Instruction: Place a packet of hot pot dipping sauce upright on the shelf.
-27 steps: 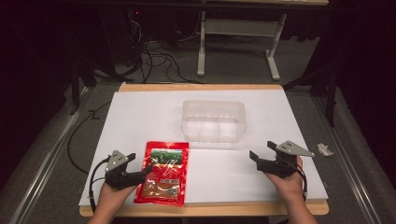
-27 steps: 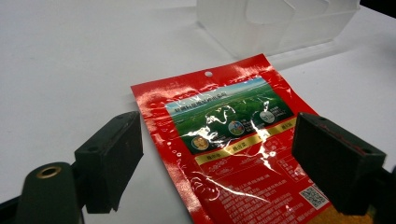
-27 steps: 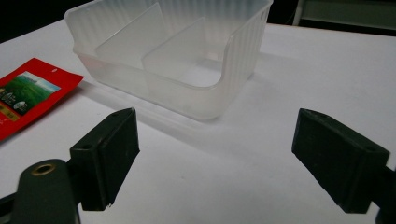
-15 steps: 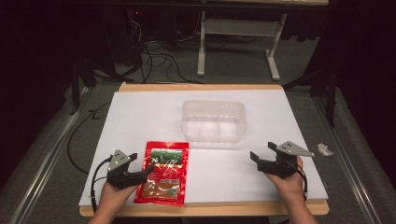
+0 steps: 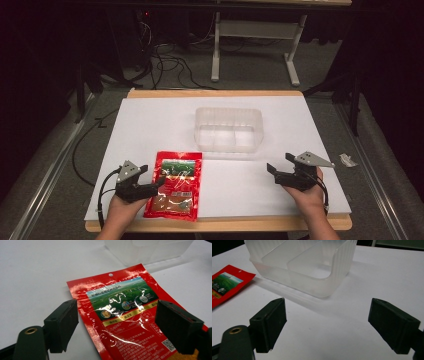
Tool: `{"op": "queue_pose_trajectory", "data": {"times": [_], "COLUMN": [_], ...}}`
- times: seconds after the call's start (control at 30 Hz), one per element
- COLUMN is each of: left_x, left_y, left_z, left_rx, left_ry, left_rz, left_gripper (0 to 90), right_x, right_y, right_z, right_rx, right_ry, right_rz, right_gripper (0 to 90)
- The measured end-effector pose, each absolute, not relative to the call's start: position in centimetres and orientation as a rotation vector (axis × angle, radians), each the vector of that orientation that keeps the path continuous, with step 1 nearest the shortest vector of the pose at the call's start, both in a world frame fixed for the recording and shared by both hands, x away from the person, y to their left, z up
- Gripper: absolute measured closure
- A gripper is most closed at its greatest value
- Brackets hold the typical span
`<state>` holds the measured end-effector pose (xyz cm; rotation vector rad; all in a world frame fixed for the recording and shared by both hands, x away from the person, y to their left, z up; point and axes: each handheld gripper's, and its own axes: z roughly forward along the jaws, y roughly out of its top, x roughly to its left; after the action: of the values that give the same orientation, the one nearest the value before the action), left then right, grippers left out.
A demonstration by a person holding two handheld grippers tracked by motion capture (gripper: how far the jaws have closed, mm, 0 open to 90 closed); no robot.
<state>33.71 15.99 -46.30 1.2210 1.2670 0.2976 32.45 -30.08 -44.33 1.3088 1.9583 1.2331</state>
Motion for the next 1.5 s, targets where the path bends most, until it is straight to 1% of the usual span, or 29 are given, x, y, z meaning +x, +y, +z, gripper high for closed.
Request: {"op": "queue_pose_trajectory", "data": {"times": [0.13,0.17,0.2,0.23,0.27,0.4,0.5,0.67,0.77,0.87,1.0,1.03,1.1,1.2,1.23,1.27,1.47,1.5], "left_x": [34.2,34.6,34.6,35.1,35.1,36.7,37.8,41.0,42.4,43.4,44.2,44.4,44.5,44.4,44.4,44.4,44.2,44.2], "left_y": [16.6,17.1,17.1,17.6,17.6,18.7,18.8,18.8,18.5,18.6,18.9,18.9,18.7,18.4,18.4,18.4,18.8,18.8], "left_z": [-46.4,-46.3,-46.3,-46.2,-46.2,-46.1,-46.0,-45.9,-46.2,-46.9,-47.7,-47.7,-47.8,-47.9,-47.9,-47.9,-48.2,-48.3], "left_rx": [1.202,1.172,1.172,1.139,1.139,1.069,1.052,0.995,1.004,1.004,0.976,0.961,0.959,0.968,0.970,0.972,0.945,0.945], "left_ry": [1.316,1.350,1.350,1.381,1.381,1.464,1.504,1.581,1.592,1.618,1.641,1.643,1.638,1.633,1.637,1.639,1.665,1.666], "left_rz": [0.252,0.210,0.210,0.171,0.171,0.073,0.019,-0.075,-0.035,-0.025,-0.066,-0.087,-0.121,-0.131,-0.139,-0.144,-0.190,-0.191], "left_gripper": [23.4,24.4,25.0,26.2,26.7,29.4,31.6,31.3,31.8,31.9,34.0,37.2,38.8,42.6,45.8,45.8,58.4,61.9], "right_x": [32.5,32.5,32.5,32.5,32.5,32.4,32.4,32.5,32.4,32.4,32.4,32.3,32.3,32.3,32.3,32.3,32.4,32.5], "right_y": [-30.0,-30.0,-30.0,-29.9,-29.9,-29.6,-29.6,-29.9,-30.0,-30.0,-30.0,-29.9,-29.9,-29.9,-29.8,-29.8,-29.7,-29.7], "right_z": [-44.3,-44.3,-44.3,-44.3,-44.3,-44.3,-44.3,-44.3,-44.2,-44.3,-44.3,-44.3,-44.3,-44.3,-44.4,-44.4,-44.5,-44.6], "right_rx": [1.305,1.299,1.299,1.295,1.295,1.283,1.287,1.287,1.294,1.290,1.287,1.281,1.284,1.289,1.294,1.294,1.290,1.291], "right_ry": [1.965,1.970,1.970,1.976,1.976,1.987,1.992,1.986,1.979,1.982,1.990,1.991,1.990,1.993,1.992,1.992,2.006,2.008], "right_rz": [1.233,1.233,1.233,1.230,1.230,1.232,1.234,1.240,1.245,1.243,1.237,1.237,1.237,1.235,1.235,1.235,1.232,1.232], "right_gripper": [15.6,15.6,15.6,15.7,15.7,15.8,15.8,15.9,16.1,16.2,16.2,16.3,16.3,16.4,16.5,16.5,16.6,16.7]}}
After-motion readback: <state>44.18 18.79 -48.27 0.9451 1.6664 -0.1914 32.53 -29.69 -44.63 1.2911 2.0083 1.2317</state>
